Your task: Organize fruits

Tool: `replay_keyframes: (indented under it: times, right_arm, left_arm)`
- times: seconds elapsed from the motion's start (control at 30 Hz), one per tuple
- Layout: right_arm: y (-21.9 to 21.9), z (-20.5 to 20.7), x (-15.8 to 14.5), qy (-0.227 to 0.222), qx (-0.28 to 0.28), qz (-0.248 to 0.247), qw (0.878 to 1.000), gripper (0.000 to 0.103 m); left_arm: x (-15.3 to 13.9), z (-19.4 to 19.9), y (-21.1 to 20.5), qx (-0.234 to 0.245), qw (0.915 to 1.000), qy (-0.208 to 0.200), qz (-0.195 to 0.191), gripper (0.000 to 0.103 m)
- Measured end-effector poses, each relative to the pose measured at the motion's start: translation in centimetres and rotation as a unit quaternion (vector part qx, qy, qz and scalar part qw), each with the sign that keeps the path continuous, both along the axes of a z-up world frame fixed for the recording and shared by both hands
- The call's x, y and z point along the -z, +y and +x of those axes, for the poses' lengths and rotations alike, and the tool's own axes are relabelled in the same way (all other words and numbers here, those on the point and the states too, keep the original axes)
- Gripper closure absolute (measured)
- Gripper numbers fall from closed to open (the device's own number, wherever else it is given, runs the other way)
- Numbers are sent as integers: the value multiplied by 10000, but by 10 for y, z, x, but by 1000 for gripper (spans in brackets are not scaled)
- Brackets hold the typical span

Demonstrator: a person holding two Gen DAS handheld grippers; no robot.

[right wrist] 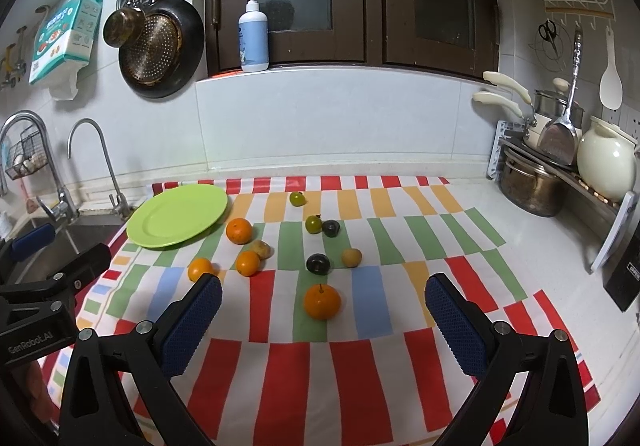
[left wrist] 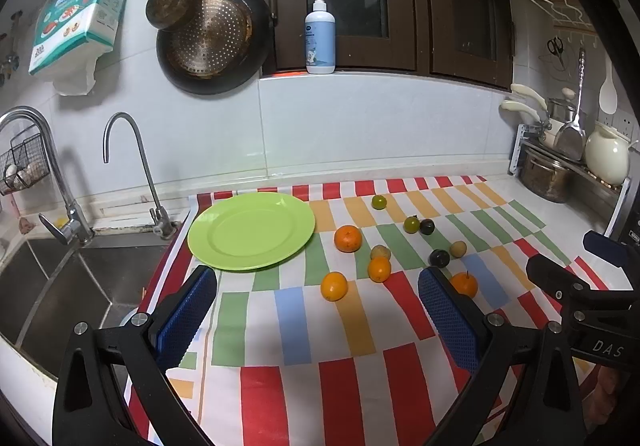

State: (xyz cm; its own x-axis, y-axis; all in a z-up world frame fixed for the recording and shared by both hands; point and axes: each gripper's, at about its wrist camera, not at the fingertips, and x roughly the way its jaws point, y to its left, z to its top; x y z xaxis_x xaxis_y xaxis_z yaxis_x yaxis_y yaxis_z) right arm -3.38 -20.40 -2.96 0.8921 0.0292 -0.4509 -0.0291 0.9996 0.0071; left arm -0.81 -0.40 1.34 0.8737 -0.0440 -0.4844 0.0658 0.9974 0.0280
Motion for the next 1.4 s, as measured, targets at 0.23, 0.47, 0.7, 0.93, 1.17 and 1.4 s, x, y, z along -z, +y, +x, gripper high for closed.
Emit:
replay_keyframes:
  times: [0.23, 0.47, 0.7, 0.93, 1.17, 1.4]
  right_arm:
    - [-2, 4, 0, 23, 10, -5, 10000, 1]
    - [-1, 17, 2, 97, 68, -20, 9999, 1]
    - [3, 36, 8, 229, 160, -20, 9996, 1]
    - [5, 59, 18, 441, 212, -22, 9988, 2]
    - [6, 83, 39, 901, 197, 85, 9957, 12]
    - [7, 101, 63, 1364, 157, 171, 9904, 20]
  left_arm:
    - [1, 3, 0, 19, 10000, 3, -5, 1]
    - [6, 18, 2, 61, 10000, 72, 5, 4]
    - [14, 39, 5, 177, 9997, 161, 21, 9]
    - [28, 64, 4, 342, 9988, 356, 30, 18]
    - [48, 87, 2, 525, 9958, 745, 54, 27]
    - [72, 106, -1, 688, 9904, 1199, 73, 40]
